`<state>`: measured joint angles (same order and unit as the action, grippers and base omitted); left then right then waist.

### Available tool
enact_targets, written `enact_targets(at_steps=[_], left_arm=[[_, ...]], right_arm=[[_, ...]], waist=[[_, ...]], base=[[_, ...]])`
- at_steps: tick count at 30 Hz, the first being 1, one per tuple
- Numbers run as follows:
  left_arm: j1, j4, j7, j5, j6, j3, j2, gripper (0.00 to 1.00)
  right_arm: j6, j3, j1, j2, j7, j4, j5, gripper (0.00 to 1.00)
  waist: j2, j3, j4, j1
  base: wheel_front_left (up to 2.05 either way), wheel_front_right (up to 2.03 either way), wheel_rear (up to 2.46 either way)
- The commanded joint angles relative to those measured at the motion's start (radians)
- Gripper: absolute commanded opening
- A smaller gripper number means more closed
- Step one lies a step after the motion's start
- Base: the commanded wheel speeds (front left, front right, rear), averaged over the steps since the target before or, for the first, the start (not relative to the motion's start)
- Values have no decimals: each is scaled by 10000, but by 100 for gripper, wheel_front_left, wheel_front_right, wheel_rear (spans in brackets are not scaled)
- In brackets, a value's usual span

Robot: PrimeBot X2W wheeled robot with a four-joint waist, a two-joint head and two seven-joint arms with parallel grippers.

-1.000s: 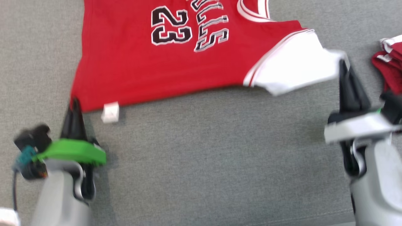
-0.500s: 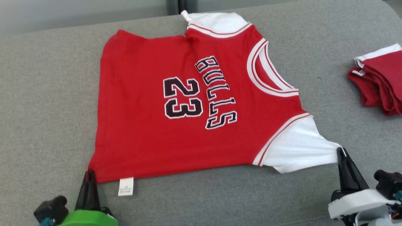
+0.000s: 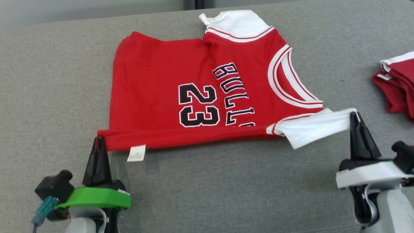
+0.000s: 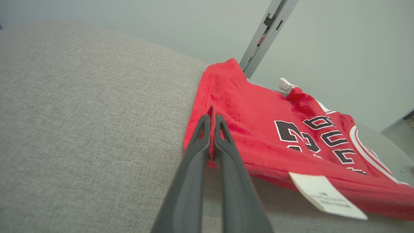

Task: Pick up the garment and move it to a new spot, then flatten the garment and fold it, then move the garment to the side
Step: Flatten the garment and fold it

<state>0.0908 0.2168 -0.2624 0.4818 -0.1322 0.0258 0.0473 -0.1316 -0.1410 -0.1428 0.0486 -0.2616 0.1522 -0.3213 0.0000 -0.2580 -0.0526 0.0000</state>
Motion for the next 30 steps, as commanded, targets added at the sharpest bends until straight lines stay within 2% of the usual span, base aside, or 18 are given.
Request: enact_targets(at_steps=[1, 13, 28, 29, 30], left_arm=[[317, 94, -30, -95, 37, 56, 76, 0], [2466, 1317, -30, -351, 36, 416, 99, 0], [3790, 2005, -31, -383, 37, 554, 606, 0], [3794, 2032, -31, -393, 35, 509, 589, 0], [3759, 2062, -31, -373, 37, 429, 544, 76]], right_arm=[[20, 51, -334, 47, -46, 101, 81, 0], [20, 45, -3228, 46, -47, 2004, 1173, 0], [20, 9, -4749, 49, -45, 2544, 2346, 0], [20, 37, -4795, 47, -47, 2494, 2356, 9], [20, 73, -4826, 45, -47, 2399, 2359, 71]], waist=[[0, -242, 96, 0], [0, -1249, 237, 0], [0, -1919, 286, 0], [0, -1920, 283, 0], [0, -1910, 281, 0]], base=[[0, 0, 0], [0, 0, 0], [0, 0, 0], [0, 0, 0], [0, 0, 0]])
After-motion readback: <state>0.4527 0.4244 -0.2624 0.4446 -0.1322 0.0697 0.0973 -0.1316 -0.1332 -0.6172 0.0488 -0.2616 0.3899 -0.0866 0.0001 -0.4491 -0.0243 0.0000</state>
